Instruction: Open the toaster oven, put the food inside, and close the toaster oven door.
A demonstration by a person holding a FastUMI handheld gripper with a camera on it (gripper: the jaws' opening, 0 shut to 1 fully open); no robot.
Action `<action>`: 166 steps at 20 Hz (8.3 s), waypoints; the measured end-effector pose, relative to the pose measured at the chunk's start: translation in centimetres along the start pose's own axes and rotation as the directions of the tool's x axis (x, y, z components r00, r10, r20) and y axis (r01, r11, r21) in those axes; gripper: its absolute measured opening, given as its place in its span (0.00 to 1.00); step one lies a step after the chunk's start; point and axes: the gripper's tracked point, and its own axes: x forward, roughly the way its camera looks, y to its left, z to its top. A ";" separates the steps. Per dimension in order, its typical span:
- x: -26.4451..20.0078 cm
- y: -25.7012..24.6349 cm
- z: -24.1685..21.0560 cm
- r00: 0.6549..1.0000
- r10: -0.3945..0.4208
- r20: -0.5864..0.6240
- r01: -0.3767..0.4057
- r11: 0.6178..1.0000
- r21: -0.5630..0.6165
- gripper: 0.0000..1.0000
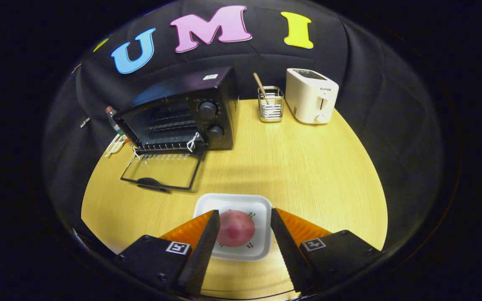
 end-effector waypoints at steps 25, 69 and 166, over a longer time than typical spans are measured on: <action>7.8 -3.2 -5.4 0.833 0.210 -0.511 -0.103 0.968 0.229 0.06; 17.4 23.2 13.5 0.976 0.189 0.111 -0.123 0.056 0.991 0.05; -41.0 24.1 34.0 0.463 0.120 0.878 -0.041 0.993 -0.115 0.97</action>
